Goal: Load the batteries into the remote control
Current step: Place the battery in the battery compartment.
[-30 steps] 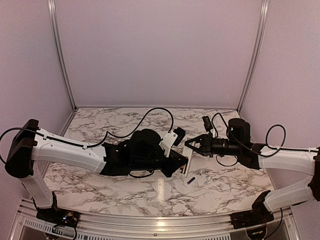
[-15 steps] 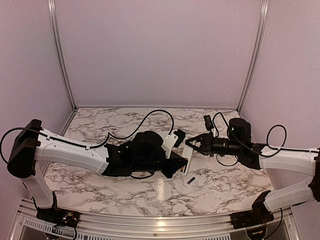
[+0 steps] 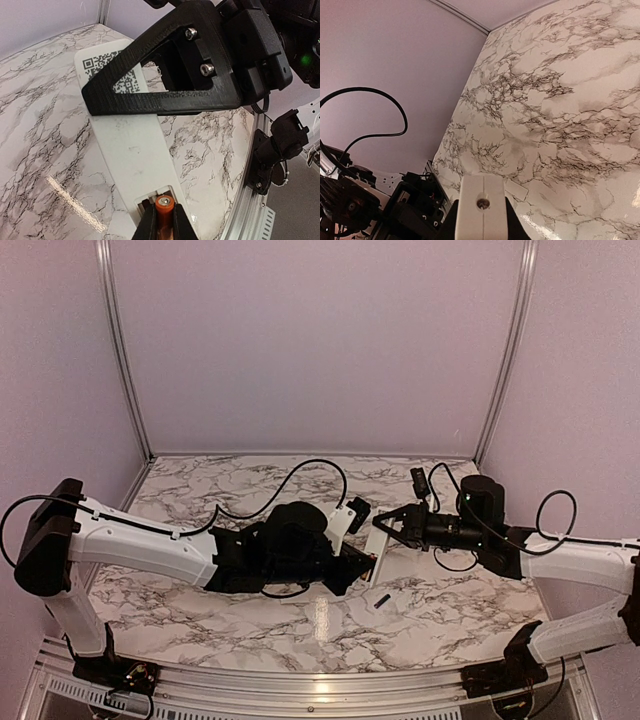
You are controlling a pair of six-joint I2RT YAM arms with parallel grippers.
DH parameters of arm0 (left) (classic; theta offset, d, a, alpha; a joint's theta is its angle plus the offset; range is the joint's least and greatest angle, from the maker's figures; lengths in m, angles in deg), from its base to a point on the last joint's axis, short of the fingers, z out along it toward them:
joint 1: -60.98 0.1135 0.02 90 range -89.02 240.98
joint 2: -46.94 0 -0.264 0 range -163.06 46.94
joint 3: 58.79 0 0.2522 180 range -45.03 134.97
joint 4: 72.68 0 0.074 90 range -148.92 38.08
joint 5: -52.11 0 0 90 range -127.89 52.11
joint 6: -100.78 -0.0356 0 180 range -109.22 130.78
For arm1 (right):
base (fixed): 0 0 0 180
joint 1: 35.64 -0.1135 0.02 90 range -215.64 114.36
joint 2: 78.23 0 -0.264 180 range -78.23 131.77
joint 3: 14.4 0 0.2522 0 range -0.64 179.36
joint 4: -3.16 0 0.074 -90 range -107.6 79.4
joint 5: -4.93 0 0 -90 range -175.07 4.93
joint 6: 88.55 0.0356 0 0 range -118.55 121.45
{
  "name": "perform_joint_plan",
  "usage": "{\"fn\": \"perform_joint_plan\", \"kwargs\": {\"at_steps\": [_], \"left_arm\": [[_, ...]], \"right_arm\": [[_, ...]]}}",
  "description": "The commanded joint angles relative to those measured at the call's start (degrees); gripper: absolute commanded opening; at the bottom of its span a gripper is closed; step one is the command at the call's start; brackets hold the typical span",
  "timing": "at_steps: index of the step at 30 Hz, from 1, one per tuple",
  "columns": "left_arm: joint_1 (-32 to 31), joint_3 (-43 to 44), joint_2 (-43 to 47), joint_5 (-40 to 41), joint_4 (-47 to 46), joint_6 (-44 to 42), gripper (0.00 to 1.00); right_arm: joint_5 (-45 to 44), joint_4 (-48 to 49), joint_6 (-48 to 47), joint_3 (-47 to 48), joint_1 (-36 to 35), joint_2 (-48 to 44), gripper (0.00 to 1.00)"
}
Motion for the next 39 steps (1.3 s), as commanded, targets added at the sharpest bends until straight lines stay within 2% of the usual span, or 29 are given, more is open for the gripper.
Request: {"fn": "perform_joint_plan", "kwargs": {"at_steps": [1, 25, 39], "left_arm": [[-0.2, 1.2, -1.8, 2.0, 3.7, 1.0, 0.06], [-0.1, 2.0, -1.4, 4.9, 5.4, 0.7, 0.2], [0.6, 1.9, -0.4, 9.1, 6.9, 2.2, 0.24]], "right_arm": [[-0.3, 0.4, 0.5, 2.2, -0.5, -1.6, 0.0], [0.1, -0.2, 0.2, 2.2, -0.5, -1.6, 0.0], [0.3, -1.0, -0.2, 2.2, -0.5, -1.6, 0.0]]}}
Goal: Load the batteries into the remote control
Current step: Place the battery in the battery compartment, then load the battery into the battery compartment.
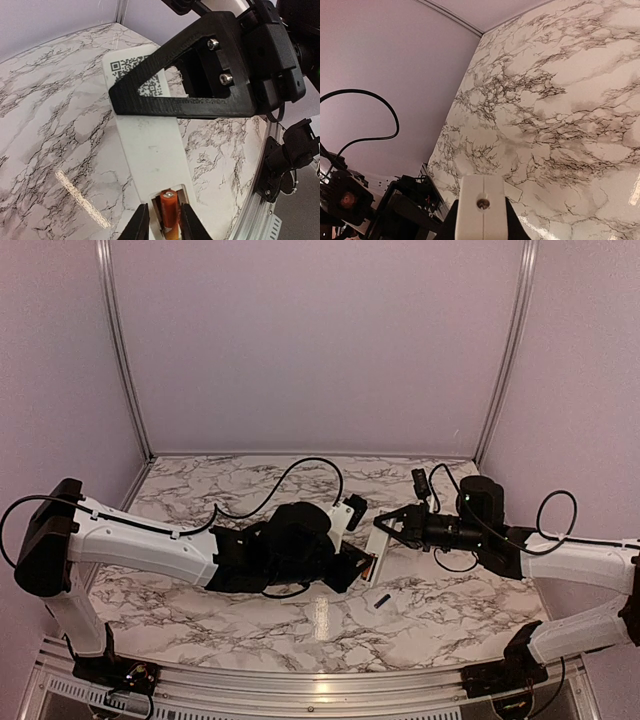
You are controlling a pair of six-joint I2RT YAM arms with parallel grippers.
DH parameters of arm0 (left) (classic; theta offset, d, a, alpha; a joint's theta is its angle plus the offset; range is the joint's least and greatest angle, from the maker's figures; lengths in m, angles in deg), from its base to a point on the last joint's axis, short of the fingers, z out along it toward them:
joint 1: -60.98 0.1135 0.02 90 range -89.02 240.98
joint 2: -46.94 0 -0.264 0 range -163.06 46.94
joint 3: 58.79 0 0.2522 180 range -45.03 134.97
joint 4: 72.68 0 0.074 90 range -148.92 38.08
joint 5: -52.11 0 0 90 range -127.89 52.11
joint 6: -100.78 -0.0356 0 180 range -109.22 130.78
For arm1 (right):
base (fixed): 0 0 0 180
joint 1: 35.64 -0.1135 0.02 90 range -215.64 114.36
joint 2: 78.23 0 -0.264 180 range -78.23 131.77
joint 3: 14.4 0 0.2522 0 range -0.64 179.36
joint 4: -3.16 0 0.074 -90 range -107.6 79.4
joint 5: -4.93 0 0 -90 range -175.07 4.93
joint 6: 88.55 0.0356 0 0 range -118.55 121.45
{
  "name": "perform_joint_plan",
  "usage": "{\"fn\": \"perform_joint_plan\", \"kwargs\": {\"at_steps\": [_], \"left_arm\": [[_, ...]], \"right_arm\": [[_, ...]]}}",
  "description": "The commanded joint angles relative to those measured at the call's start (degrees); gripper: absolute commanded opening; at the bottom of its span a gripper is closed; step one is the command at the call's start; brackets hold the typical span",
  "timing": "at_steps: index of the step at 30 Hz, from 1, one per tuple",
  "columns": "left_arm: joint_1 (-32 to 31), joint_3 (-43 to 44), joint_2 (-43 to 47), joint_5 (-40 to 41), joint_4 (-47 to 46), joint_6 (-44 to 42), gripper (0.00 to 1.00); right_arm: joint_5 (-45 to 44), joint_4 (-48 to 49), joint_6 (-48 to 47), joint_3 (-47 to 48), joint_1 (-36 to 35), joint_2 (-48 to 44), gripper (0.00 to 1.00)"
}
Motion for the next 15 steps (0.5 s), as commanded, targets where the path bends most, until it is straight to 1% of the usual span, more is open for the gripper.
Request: {"fn": "perform_joint_plan", "kwargs": {"at_steps": [1, 3, 10, 15], "left_arm": [[1.2, 0.5, -0.3, 4.0, 4.4, 0.5, 0.24], [1.2, 0.6, -0.3, 4.0, 4.8, 0.5, 0.25], [1.2, 0.6, -0.2, 3.7, 4.8, 0.3, 0.34], [1.2, 0.0, 0.9, 2.2, 3.7, -0.9, 0.36]], "right_arm": [[2.1, 0.0, 0.3, 2.3, -0.6, -1.3, 0.0], [2.1, -0.1, 0.2, 2.4, -0.6, -1.4, 0.0], [2.2, 0.0, 0.0, 2.5, -0.5, -1.1, 0.0], [2.3, -0.1, -0.2, 2.4, -0.5, -0.7, 0.0]]}}
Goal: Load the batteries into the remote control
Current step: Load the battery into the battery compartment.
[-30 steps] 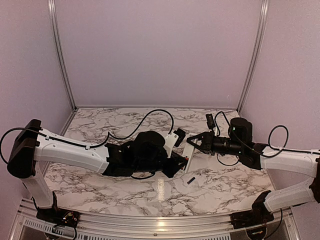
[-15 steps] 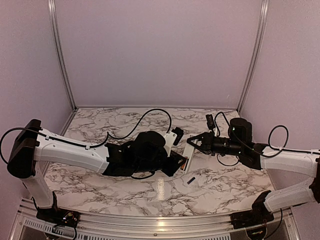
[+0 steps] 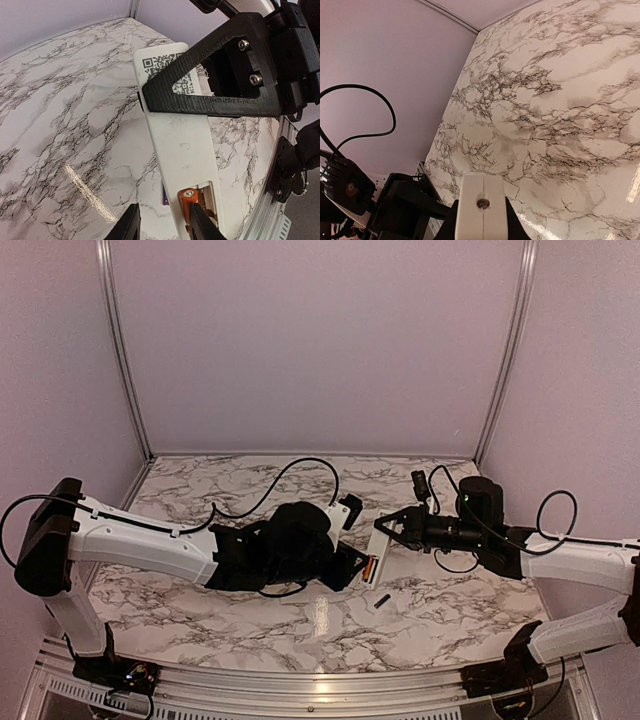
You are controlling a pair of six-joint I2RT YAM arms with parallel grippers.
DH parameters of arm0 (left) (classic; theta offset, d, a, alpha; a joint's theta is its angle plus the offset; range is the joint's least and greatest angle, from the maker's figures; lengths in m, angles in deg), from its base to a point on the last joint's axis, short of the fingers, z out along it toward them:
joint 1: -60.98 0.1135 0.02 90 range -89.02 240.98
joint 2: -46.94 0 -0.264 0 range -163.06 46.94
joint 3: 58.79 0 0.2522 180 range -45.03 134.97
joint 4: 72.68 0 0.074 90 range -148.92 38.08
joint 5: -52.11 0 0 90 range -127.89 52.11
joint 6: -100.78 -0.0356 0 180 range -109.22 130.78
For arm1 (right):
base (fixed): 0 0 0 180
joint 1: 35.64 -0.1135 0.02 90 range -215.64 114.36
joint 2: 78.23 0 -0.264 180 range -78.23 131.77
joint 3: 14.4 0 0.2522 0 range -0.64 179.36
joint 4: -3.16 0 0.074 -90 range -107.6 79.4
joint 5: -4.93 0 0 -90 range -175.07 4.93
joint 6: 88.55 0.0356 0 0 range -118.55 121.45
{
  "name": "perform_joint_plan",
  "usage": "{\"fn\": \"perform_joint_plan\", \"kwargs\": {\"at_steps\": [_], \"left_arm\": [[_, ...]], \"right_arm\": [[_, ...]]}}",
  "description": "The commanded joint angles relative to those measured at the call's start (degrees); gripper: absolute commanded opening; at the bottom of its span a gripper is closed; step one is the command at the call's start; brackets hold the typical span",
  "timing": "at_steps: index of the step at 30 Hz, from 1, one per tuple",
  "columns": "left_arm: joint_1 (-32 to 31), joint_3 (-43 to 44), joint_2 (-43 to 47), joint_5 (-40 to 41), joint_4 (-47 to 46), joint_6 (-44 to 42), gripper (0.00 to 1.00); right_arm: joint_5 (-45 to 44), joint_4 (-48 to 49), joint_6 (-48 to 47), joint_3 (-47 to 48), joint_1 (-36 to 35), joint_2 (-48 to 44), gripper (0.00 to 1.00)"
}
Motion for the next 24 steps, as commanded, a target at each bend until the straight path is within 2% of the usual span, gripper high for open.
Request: {"fn": "perform_joint_plan", "kwargs": {"at_steps": [1, 2, 7, 12, 15, 19, 24], "left_arm": [[0.5, -0.2, 1.3, -0.5, 0.9, -1.9, 0.36], [0.6, -0.4, 1.9, -0.5, 0.7, -2.6, 0.37], [1.2, -2.0, 5.5, -0.9, 0.4, -7.6, 0.54], [2.4, -4.2, 9.4, -3.7, 1.3, -14.4, 0.59], [2.6, -5.6, 11.7, -8.6, 1.8, -21.5, 0.58], [2.5, -8.3, 13.3, -14.3, 2.1, -30.3, 0.47], [1.0, -11.5, 14.8, -16.0, -0.6, -37.3, 0.39]], "right_arm": [[2.3, 1.4, 0.1, 2.4, -0.6, -0.6, 0.0], [2.5, 1.4, 0.0, 2.4, -0.6, -0.5, 0.0], [3.9, 0.1, -1.1, 2.7, -0.6, 0.6, 0.0], [5.3, -2.7, -3.0, 3.5, -0.6, 1.2, 0.0], [6.8, -3.1, -3.8, 3.9, -0.6, 1.7, 0.0], [9.7, -3.5, -5.0, 4.7, -0.6, 2.7, 0.0], [12.9, -3.7, -6.8, 5.6, -0.6, 4.0, 0.0]]}}
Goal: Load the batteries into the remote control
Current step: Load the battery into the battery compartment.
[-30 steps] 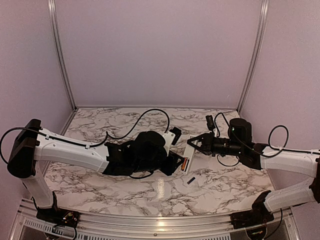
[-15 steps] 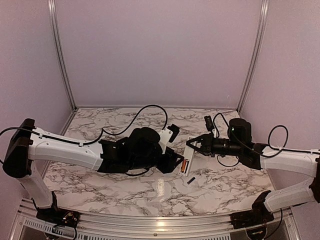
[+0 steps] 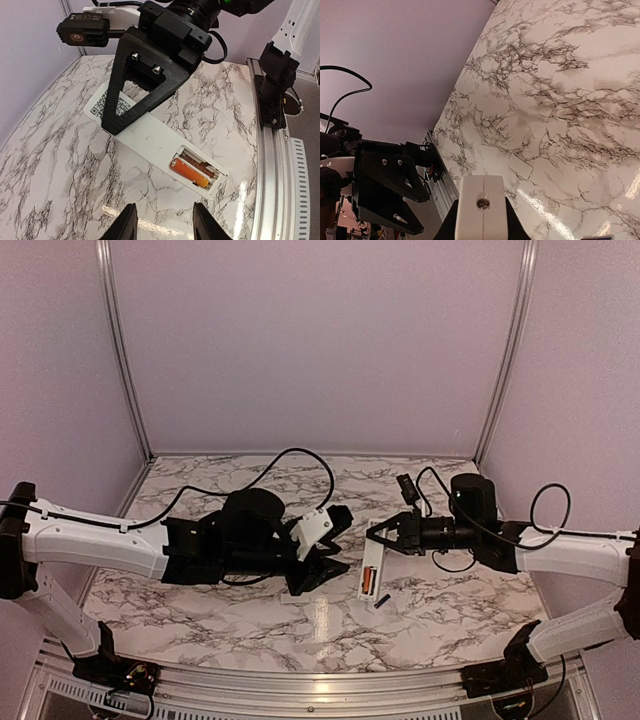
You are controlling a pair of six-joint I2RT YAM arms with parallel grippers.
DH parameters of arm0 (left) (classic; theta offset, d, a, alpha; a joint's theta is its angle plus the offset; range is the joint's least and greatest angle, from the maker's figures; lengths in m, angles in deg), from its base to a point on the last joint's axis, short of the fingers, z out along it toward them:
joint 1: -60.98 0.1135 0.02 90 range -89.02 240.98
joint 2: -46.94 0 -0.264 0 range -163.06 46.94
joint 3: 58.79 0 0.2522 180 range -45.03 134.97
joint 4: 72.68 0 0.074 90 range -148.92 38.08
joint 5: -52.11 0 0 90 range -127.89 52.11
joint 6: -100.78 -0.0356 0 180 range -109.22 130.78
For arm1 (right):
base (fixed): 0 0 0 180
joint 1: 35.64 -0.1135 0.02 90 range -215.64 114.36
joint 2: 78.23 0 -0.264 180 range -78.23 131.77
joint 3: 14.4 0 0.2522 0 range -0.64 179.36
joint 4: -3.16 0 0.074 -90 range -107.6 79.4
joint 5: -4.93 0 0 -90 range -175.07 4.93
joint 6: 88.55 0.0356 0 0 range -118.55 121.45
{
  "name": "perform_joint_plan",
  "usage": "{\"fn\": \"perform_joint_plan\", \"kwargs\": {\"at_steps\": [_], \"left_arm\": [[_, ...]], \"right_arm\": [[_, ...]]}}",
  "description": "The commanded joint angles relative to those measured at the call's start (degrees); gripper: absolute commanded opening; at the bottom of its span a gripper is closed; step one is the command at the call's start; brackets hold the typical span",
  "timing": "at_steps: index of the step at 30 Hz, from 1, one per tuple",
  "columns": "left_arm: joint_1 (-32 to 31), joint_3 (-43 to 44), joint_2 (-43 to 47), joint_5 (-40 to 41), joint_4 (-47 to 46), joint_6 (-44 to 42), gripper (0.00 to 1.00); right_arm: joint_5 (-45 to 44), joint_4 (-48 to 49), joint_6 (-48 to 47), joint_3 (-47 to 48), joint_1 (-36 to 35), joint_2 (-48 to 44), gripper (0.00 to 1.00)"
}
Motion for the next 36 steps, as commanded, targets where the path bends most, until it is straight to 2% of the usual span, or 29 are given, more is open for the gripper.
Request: {"fn": "perform_joint_plan", "kwargs": {"at_steps": [1, 4, 12, 20, 36], "left_arm": [[-1.6, -3.1, 1.9, -3.5, -1.4, -10.4, 0.37], [-2.5, -3.7, 1.5, -3.3, -2.0, -12.8, 0.34], [-4.6, -3.1, -0.1, -1.6, -2.6, -16.7, 0.34], [-5.7, -1.1, -2.2, 0.5, -2.9, -18.0, 0.33], [-6.1, 1.4, -4.9, 3.8, -2.4, -17.9, 0.25]], "right_arm": [[4.4, -0.9, -2.6, 3.5, -0.5, 1.5, 0.0], [5.3, -2.1, -4.3, 4.4, -0.9, 2.1, 0.0], [5.0, -4.2, -6.9, 5.8, -3.2, 4.1, 0.0], [4.8, -5.1, -7.6, 6.4, -3.5, 4.5, 0.0], [3.8, -5.5, -8.0, 7.3, -5.8, 5.1, 0.0]]}}
